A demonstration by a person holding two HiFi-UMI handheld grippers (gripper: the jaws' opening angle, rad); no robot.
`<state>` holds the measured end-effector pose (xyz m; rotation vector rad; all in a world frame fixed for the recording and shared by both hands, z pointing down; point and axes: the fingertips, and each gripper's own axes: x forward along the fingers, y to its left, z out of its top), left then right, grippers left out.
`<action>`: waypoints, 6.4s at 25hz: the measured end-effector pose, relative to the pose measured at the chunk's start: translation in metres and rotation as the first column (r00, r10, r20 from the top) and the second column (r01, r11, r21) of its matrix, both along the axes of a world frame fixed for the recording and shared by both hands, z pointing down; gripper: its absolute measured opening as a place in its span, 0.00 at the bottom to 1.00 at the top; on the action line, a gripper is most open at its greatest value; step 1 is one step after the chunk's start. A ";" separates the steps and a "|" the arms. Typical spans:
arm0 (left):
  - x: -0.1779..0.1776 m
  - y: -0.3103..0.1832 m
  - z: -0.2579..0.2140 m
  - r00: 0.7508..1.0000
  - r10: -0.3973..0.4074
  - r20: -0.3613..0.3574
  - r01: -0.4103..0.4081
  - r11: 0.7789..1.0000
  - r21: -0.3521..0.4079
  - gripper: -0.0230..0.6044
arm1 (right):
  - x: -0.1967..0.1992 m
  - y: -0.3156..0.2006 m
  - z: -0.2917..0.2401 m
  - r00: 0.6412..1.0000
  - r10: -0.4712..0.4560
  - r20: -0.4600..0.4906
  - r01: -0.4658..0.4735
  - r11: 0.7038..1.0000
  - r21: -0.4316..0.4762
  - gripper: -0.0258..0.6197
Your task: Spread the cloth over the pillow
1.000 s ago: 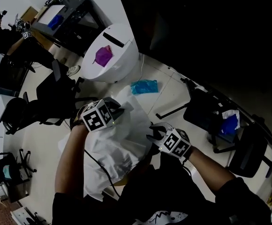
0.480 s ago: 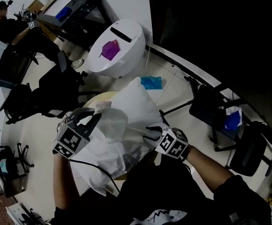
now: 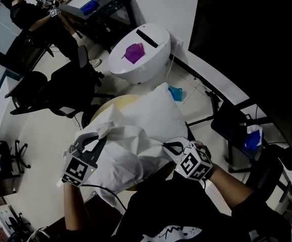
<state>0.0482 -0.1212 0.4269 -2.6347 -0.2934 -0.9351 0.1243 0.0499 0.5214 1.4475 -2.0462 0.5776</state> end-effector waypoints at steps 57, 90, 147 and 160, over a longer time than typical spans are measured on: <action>-0.190 -0.029 0.114 0.961 -0.158 0.229 0.184 0.978 -0.096 0.25 | -0.092 -0.037 -0.003 0.960 -0.281 0.001 0.277 0.948 -0.157 0.09; -0.035 0.101 0.088 0.618 0.668 0.414 -0.770 0.410 0.488 0.49 | 0.097 0.095 -0.007 0.964 0.263 -0.049 -0.267 0.941 -0.206 0.08; 0.252 0.024 0.038 0.743 0.578 0.338 -0.669 0.663 0.336 0.06 | 0.110 0.133 -0.001 0.926 0.369 0.077 -0.350 0.918 -0.186 0.08; 0.332 0.026 0.169 0.706 0.455 0.543 -0.577 0.814 0.069 0.07 | 0.128 0.149 0.059 0.921 0.375 0.107 -0.322 0.885 -0.336 0.08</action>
